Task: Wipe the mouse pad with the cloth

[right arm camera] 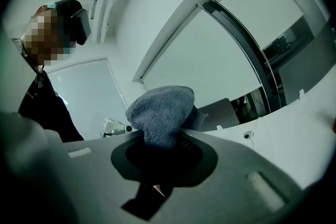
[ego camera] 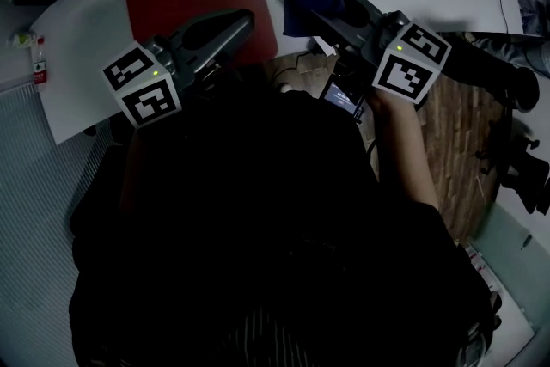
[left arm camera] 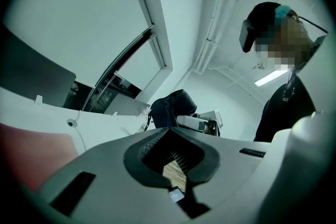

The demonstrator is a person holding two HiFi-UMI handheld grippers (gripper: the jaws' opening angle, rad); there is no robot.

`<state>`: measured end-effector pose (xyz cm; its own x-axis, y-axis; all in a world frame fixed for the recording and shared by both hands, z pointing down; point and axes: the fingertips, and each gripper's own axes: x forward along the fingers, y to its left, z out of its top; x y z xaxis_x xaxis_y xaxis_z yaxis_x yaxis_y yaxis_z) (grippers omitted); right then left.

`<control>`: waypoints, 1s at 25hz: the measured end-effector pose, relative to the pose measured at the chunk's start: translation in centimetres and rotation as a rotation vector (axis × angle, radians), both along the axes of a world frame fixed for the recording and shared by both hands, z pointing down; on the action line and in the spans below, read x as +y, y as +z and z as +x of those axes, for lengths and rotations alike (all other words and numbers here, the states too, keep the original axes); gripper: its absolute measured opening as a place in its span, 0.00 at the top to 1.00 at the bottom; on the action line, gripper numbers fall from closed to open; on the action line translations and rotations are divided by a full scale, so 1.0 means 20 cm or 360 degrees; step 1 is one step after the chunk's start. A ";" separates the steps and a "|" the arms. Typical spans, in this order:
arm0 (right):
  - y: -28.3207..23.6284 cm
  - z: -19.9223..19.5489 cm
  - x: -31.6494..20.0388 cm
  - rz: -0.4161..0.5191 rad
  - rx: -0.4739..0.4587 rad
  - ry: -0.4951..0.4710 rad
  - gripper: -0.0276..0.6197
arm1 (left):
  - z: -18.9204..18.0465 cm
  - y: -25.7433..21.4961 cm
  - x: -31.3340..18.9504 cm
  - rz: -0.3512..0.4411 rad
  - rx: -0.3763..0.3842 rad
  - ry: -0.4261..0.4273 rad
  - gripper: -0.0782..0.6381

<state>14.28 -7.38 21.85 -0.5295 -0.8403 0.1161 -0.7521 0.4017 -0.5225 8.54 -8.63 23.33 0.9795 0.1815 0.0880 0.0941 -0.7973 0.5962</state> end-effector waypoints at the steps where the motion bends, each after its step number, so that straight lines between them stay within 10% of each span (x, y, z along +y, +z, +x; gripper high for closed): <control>1: 0.00 -0.02 -0.03 -0.0004 0.0013 0.0002 0.86 | -0.02 0.01 -0.03 -0.0007 -0.0004 0.0010 0.88; 25: 0.04 -0.35 -0.55 -0.0131 0.0092 -0.0048 0.86 | -0.38 0.25 -0.50 -0.0073 -0.0071 -0.0051 0.88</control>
